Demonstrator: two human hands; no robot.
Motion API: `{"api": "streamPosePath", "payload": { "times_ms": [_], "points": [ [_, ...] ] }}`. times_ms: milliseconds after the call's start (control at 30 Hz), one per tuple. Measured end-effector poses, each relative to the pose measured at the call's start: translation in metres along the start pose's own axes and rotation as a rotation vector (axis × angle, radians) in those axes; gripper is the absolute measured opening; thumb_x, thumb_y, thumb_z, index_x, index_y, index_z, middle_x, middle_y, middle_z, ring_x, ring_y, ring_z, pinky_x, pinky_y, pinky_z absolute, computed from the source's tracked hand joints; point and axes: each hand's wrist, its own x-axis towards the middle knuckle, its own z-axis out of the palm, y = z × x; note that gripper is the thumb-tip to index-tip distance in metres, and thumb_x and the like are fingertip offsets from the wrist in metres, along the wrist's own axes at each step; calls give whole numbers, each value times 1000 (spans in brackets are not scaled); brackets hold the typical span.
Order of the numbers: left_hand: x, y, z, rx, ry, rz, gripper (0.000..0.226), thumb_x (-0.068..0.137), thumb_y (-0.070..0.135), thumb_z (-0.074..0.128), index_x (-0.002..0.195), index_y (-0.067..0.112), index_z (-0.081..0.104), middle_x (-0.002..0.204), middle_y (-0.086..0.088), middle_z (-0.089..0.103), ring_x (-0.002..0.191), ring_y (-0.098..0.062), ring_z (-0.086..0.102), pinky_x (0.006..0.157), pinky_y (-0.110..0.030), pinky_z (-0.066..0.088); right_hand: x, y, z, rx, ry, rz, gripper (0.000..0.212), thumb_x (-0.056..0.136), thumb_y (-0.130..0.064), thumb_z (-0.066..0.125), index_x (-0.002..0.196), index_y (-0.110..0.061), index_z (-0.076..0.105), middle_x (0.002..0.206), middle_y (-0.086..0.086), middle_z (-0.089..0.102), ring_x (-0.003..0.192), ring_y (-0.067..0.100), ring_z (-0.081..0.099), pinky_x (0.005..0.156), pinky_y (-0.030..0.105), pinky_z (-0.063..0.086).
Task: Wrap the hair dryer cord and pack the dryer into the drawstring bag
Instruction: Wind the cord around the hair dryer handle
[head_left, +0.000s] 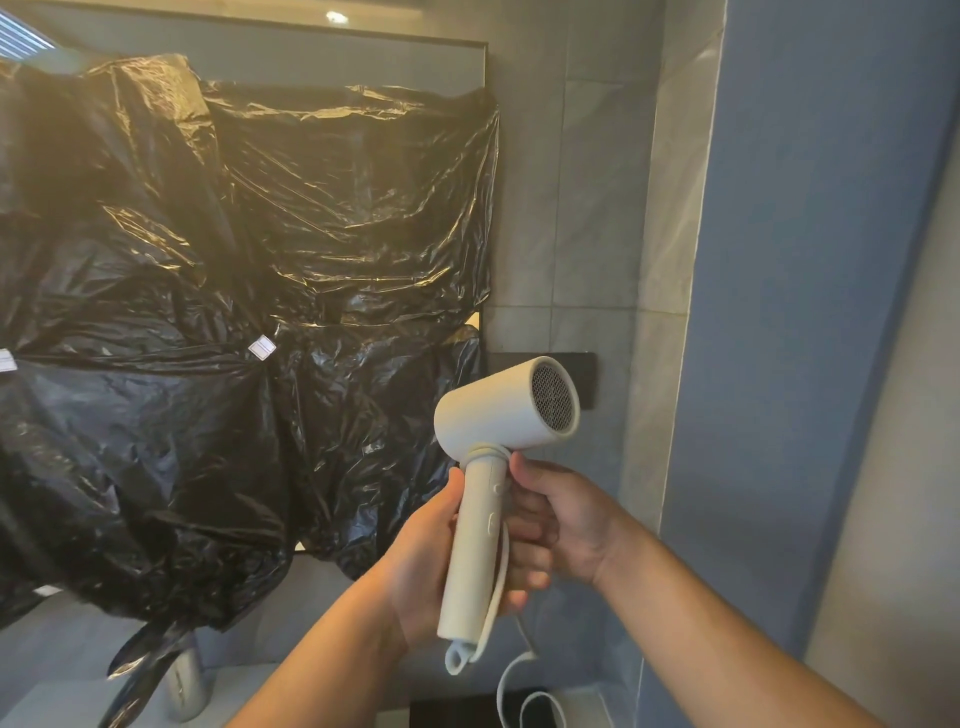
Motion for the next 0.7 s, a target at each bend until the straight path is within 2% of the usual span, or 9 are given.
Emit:
{"api": "streamPosePath", "payload": {
  "times_ms": [100, 200, 267, 333, 400, 467, 500, 567, 700],
  "points": [
    [-6, 8, -14, 163, 109, 2, 90, 84, 72, 33, 94, -10, 68, 92, -29, 64, 76, -37, 65, 69, -38, 53, 0, -6, 0, -23, 28, -87, 32, 81, -31, 56, 56, -17, 68, 37, -9, 28, 30, 3, 24, 36, 17, 12],
    [-12, 21, -22, 380, 356, 87, 74, 83, 65, 50, 103, -4, 68, 96, -24, 67, 77, -31, 66, 69, -36, 54, 1, -10, -6, -18, 51, -74, 34, 79, -29, 58, 47, -18, 58, 39, -10, 25, 30, 2, 21, 38, 18, 8],
    [-14, 33, -26, 603, 540, 355, 63, 72, 51, 74, 117, 9, 61, 109, -13, 61, 93, -22, 62, 76, -36, 53, 2, -12, -11, -30, 72, -46, 30, 77, -31, 60, 50, -21, 51, 39, -9, 25, 30, 3, 20, 38, 18, 8],
    [-18, 50, -26, 986, 601, 626, 85, 74, 39, 83, 146, 28, 41, 140, 11, 45, 125, -9, 47, 102, -34, 45, 2, -16, -13, -87, 75, -1, 27, 76, -34, 61, 60, -20, 44, 39, -9, 25, 31, 3, 19, 38, 19, 8],
    [-17, 68, -24, 1196, 469, 668, 114, 62, 44, 89, 154, 39, 21, 154, 25, 26, 139, -1, 30, 114, -32, 32, 4, -17, -14, -158, 66, 47, 28, 74, -39, 63, 67, -19, 44, 40, -9, 24, 33, 3, 18, 39, 20, 8],
    [-11, 80, -23, 1320, 322, 582, 131, 45, 63, 89, 154, 43, 19, 158, 25, 25, 145, -2, 27, 119, -37, 29, 4, -19, -12, -213, 65, 89, 29, 71, -42, 64, 67, -20, 46, 42, -9, 23, 34, 4, 17, 39, 20, 8],
    [-8, 83, -22, 1346, 251, 539, 129, 43, 64, 90, 152, 43, 25, 156, 21, 34, 143, -6, 34, 117, -39, 33, 4, -20, -12, -236, 49, 102, 29, 71, -42, 64, 66, -20, 46, 42, -9, 23, 35, 4, 16, 40, 21, 7],
    [-3, 86, -19, 1323, 134, 521, 103, 50, 43, 97, 140, 38, 45, 137, 12, 55, 126, -10, 54, 104, -34, 48, 2, -23, -11, -293, 10, 119, 28, 74, -41, 63, 65, -19, 47, 43, -9, 24, 36, 4, 17, 42, 22, 6],
    [-3, 86, -15, 1147, -42, 502, 74, 56, 28, 90, 122, 19, 58, 114, -6, 68, 105, -22, 67, 85, -33, 56, -2, -29, -9, -426, 7, 153, 35, 74, -48, 67, 68, -15, 55, 47, -5, 36, 37, 6, 29, 39, 19, 18]
  ]
}}
